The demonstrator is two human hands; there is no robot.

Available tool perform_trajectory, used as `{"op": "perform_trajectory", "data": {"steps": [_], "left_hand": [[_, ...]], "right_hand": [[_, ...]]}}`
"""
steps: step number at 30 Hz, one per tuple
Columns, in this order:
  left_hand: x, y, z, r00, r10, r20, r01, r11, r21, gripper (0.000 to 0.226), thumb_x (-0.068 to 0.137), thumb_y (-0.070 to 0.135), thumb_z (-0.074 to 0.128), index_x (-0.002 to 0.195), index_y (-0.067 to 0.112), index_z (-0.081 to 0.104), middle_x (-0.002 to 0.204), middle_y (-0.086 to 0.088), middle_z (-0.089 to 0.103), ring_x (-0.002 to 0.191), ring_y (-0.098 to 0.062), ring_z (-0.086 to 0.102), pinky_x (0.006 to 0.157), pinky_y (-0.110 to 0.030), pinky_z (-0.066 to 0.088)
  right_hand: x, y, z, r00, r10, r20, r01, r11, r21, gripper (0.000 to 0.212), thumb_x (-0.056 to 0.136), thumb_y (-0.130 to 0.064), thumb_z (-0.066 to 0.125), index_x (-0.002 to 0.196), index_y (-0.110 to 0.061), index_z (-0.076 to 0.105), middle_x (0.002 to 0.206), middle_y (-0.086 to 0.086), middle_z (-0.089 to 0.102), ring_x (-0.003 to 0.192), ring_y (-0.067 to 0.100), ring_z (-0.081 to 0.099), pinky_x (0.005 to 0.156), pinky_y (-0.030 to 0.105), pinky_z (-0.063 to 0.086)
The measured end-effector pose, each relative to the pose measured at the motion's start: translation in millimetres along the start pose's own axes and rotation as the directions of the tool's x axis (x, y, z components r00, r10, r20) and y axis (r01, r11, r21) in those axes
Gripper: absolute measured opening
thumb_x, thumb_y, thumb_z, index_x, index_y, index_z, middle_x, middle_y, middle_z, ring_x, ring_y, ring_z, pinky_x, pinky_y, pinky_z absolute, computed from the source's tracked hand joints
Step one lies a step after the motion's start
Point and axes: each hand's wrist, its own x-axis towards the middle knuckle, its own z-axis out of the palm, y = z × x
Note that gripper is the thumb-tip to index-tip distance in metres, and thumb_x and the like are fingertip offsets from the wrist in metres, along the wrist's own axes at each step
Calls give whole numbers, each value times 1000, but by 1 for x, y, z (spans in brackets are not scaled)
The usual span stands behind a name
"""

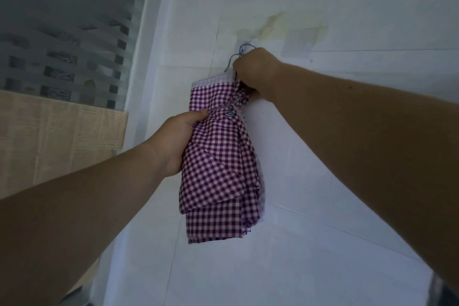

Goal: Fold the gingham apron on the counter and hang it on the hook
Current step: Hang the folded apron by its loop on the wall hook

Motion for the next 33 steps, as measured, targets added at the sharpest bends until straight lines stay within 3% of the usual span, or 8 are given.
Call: {"op": "perform_trajectory", "data": {"steps": [3, 6, 12, 16, 24, 27, 31, 33], "left_hand": [[0, -2, -1, 1000, 2, -18, -2, 1000, -7, 39, 102, 40, 64, 128, 12, 73, 116, -9, 80, 104, -27, 78, 92, -40, 58], [0, -4, -5, 1000, 11, 2, -11, 999, -32, 42, 101, 44, 65, 132, 16, 71, 120, -7, 78, 108, -26, 77, 94, -41, 58], [-8, -19, -11, 992, -6, 127, -4, 997, 78, 49, 99, 49, 66, 141, 23, 65, 131, -4, 74, 123, -26, 70, 109, -47, 51], [-10, -19, -8, 997, 77, -22, -76, 995, 64, 35, 105, 35, 63, 136, 20, 68, 118, -4, 79, 105, -22, 77, 88, -35, 60], [-7, -20, -4, 990, 131, -44, -127, 990, 67, 29, 107, 32, 60, 132, 21, 69, 117, -4, 79, 104, -22, 78, 88, -35, 61], [-9, -38, -2, 997, 82, 4, -82, 996, 48, 36, 105, 39, 62, 136, 20, 67, 119, -4, 79, 108, -21, 77, 93, -36, 58], [-10, -47, -17, 994, -66, 92, 54, 991, 120, 60, 91, 61, 71, 139, 26, 65, 129, 0, 75, 119, -23, 72, 107, -45, 52], [-15, -58, -31, 972, -191, 137, 154, 958, 244, 74, 79, 71, 76, 141, 33, 62, 134, 2, 73, 125, -24, 68, 110, -50, 50]], "right_hand": [[-9, -4, 7, 963, 166, 211, -264, 720, 641, 41, 107, -26, 44, 136, 0, 56, 133, 19, 63, 120, 35, 62, 104, 44, 51], [-42, -2, 37, 902, 105, 419, -429, 329, 841, 55, 103, -48, 52, 142, -9, 52, 122, 11, 68, 103, 25, 69, 81, 34, 57], [-61, 14, 70, 930, 87, 357, -363, 367, 857, 38, 99, -50, 59, 118, -18, 68, 114, 3, 72, 100, 21, 71, 90, 34, 58], [-61, 2, 81, 968, 144, 204, -247, 435, 866, 16, 99, -39, 64, 90, -26, 65, 107, 3, 73, 100, 23, 70, 97, 42, 58], [-62, 0, 72, 975, 152, 164, -218, 488, 845, 20, 101, -31, 62, 93, -14, 69, 100, 4, 72, 97, 21, 69, 91, 35, 58], [-71, 6, 84, 973, 167, 159, -227, 575, 786, 33, 103, -39, 57, 110, -10, 70, 109, 7, 72, 100, 24, 68, 98, 43, 55], [-87, 12, 79, 955, 120, 271, -291, 546, 785, 37, 104, -52, 48, 93, -22, 67, 102, 4, 72, 97, 23, 69, 93, 38, 57], [-105, 16, 87, 924, 97, 369, -365, 506, 781, 43, 102, -51, 53, 110, -13, 71, 108, 8, 75, 99, 26, 72, 91, 40, 59]]}}
